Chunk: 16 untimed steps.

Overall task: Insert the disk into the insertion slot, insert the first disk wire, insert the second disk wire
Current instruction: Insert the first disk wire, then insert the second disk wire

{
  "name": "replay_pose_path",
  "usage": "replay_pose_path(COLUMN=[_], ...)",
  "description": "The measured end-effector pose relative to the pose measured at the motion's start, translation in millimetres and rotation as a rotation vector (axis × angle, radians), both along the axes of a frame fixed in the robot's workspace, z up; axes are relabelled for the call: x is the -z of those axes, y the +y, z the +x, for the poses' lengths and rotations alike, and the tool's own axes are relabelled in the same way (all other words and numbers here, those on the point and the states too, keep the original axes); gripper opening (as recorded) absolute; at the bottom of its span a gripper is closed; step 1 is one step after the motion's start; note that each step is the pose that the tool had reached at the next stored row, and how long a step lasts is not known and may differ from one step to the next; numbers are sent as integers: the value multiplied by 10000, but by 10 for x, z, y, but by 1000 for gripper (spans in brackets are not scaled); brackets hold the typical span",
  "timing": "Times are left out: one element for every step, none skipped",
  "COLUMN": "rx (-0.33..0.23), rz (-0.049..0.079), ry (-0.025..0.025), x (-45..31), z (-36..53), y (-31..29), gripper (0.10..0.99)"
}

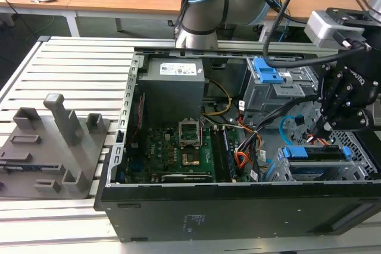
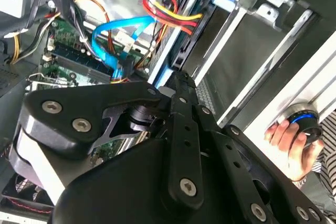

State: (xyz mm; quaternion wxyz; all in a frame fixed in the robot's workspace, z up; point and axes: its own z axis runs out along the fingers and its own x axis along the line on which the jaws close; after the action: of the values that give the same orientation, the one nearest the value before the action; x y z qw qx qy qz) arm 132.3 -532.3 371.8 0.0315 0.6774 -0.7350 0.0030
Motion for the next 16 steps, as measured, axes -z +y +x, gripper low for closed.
replay_pose_path(rx=[1, 0, 1, 2, 2, 1, 0, -1, 1, 1, 0, 0, 1, 1, 1, 1], rz=[0, 0, 0, 0, 0, -1, -1, -1, -1, 0, -1, -1, 0, -1, -1, -1], ry=[-2, -7, -10, -11, -11, -11, -11, -11, -11, -11, -11, -11, -11, -11, -11, -11], x=[0, 0, 0, 0, 0, 0, 0, 0, 0, 0, 0, 0, 0, 0, 0, 0], z=[-63, -161, -239, -271, -287, -292, -292, -292, -293, -293, -293, -293, -294, -294, -294, -294], y=[0, 0, 0, 0, -1, -1, -1, 0, 0, 0, 0, 0, 0, 0, 0, 0], gripper=[106, 106, 106, 106, 106, 106, 106, 106, 106, 106, 106, 106, 106, 106, 106, 106])
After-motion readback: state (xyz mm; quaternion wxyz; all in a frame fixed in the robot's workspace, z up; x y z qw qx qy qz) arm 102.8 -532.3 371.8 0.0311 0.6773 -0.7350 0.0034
